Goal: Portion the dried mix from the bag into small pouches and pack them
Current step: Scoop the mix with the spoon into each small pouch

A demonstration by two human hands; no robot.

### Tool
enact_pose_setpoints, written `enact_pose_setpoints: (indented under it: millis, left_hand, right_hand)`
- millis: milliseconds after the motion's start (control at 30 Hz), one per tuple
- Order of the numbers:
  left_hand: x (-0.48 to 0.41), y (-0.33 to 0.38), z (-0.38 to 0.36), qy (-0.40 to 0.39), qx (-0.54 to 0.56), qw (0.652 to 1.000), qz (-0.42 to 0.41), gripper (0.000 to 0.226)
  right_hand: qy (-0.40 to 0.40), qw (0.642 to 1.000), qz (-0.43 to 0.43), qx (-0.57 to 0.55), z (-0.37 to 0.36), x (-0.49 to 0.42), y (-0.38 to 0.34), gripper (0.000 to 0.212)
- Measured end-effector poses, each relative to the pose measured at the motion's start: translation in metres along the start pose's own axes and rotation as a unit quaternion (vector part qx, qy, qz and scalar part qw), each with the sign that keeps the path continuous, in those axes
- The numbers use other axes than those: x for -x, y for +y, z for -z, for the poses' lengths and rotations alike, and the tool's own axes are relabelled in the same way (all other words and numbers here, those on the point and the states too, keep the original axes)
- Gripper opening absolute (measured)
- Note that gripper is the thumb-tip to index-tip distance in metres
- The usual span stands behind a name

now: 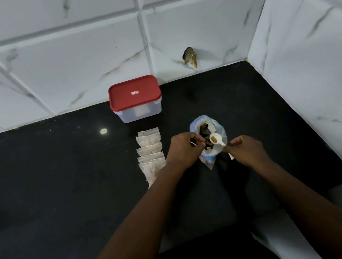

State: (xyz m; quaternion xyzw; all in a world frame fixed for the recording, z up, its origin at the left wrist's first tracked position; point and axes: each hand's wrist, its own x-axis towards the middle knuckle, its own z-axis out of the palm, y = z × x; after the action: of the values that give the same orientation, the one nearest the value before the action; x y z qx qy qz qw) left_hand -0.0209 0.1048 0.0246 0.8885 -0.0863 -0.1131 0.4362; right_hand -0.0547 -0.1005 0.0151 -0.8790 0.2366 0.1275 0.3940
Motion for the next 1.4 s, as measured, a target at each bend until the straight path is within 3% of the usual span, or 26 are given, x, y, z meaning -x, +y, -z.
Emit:
enact_pose_setpoints:
  millis: [100,300,567,700,1100,1400]
  left_hand:
    - [-0.009,0.006,-0.009,-0.010,0.002,0.999,0.034,0.012]
    - [-0.021,0.015,-0.021,-0.006,0.030,0.996,0.082,0.011]
    - [-0.033,0.020,-0.029,0.027,0.061,0.989,0.130,0.011]
    - [-0.036,0.026,-0.032,0.040,0.068,0.991,0.112,0.008]
    - [-0.046,0.029,-0.036,0.009,0.029,0.995,0.091,0.006]
    - [-0.048,0.028,-0.034,0.058,-0.061,0.989,0.118,0.007]
  right_hand:
    - [-0.043,0.999,-0.010,-0.006,-0.002,-0.003,0.006,0.019]
    - [-0.043,0.998,0.040,-0.028,0.003,-0.003,0.006,0.009]
    - [-0.013,0.992,0.120,-0.036,0.015,-0.001,0.004,0.013]
    - [-0.016,0.988,0.150,-0.025,0.020,0.001,0.002,0.012]
    - [-0.081,0.985,0.140,-0.064,0.037,-0.016,0.004,0.013]
    - [-0.120,0.978,0.119,-0.121,0.034,-0.025,0.003,0.013]
